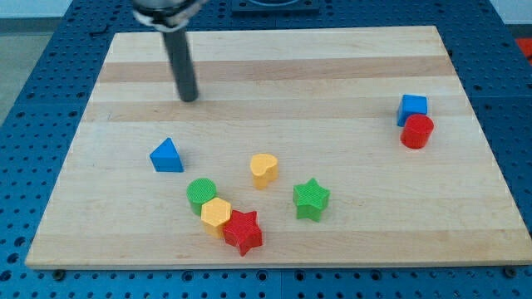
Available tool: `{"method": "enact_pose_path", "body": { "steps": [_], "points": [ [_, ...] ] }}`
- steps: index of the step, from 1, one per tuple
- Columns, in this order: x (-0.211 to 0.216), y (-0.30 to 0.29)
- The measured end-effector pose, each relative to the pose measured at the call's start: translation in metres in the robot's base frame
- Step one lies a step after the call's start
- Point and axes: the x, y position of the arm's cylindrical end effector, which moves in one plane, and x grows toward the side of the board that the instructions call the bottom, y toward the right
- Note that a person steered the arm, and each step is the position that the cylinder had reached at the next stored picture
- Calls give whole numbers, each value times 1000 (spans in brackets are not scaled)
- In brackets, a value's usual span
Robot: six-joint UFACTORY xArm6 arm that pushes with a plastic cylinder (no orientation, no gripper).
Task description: Push the blue triangle towards the center
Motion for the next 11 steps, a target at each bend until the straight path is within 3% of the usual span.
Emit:
{"method": "enact_pose_path", "body": {
  "steps": [1,2,3,4,5,7,8,9,10,11],
  "points": [
    [44,-88],
    [90,-137],
    [91,-139],
    [134,-127],
    [150,-78],
    [81,36],
    [79,72],
    [69,36],
    [103,-24],
    [176,-62]
  ]
}}
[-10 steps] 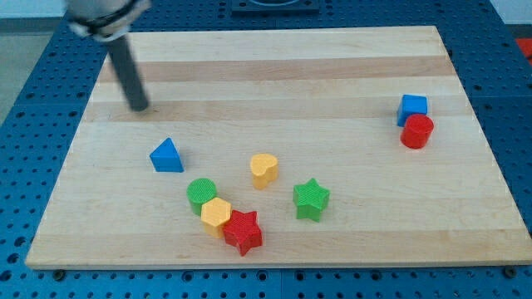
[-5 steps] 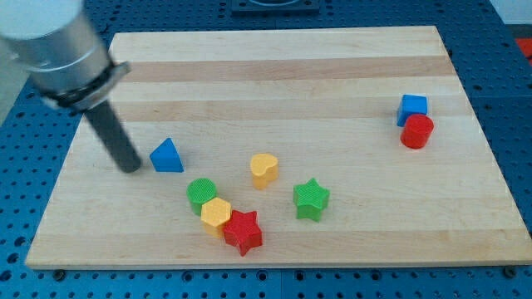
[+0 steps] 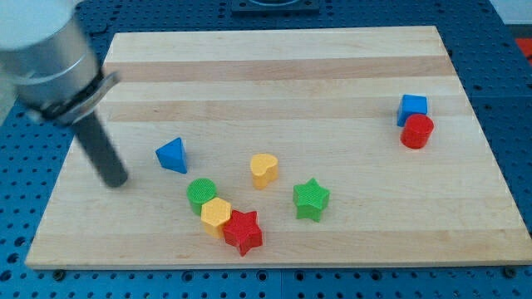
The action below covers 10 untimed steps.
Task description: Push the blue triangle towards the center
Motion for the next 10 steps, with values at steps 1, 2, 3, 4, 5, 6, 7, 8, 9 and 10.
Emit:
{"method": "enact_pose_path", "body": {
  "steps": [1,2,3,4,5,6,7,8,9,10],
  "points": [
    [7,-6],
    [-7,18],
    [-31,65],
    [-31,82],
    [-28,74],
    [-41,79],
    [-83,100],
    [-105,139],
    [-109,160],
    [-109,132]
  ]
}}
